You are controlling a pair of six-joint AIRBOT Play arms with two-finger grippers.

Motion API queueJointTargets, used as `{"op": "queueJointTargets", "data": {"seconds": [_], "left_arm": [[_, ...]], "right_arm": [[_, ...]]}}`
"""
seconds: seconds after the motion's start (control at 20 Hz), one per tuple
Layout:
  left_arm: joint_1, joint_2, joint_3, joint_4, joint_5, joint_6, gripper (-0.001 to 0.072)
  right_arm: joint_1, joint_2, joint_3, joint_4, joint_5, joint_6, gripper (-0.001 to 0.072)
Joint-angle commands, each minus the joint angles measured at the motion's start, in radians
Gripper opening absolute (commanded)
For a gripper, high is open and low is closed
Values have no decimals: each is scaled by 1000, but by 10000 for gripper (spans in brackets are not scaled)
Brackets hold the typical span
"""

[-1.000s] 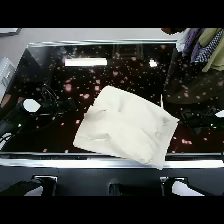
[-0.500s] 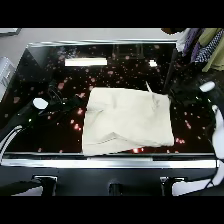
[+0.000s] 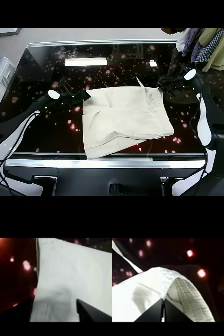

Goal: Fold the clothes and pants, and hang the long-sleeved shirts on hangers.

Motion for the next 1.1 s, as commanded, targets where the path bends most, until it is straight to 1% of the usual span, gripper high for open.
{"op": "queueJointTargets", "data": {"seconds": [0.0,0.05,0.15,0.35,0.5,0.6,0.7,0.75,0.8,0.9,0.95,1.0,1.05], "left_arm": [[3,-39,35,-8,-13,5,255],[9,-37,43,-8,-23,8,16],[29,-31,81,-8,-27,7,10],[90,-31,220,10,-29,7,8],[130,-48,297,23,-30,4,8],[144,-67,310,23,-26,3,7],[151,-94,311,26,-27,3,7],[151,-109,311,26,-31,3,8],[151,-125,311,26,-40,-6,8],[150,-145,311,25,-61,-8,16],[150,-147,311,24,-69,-8,119],[154,-144,312,14,-80,-8,391],[161,-137,317,8,-104,-13,639]], "right_arm": [[6,-4,11,-21,32,7,26],[6,-2,11,-23,32,8,26],[6,4,10,-39,46,32,25],[21,11,10,-78,126,67,23],[76,15,10,-126,120,98,23],[123,15,10,-189,87,167,23],[159,14,10,-292,49,286,23],[172,14,10,-331,26,327,23],[177,12,10,-344,-1,347,24],[176,6,10,-321,-35,355,26],[176,5,10,-321,-33,355,50],[176,7,10,-314,-25,355,232],[167,14,10,-289,-1,353,443]]}}
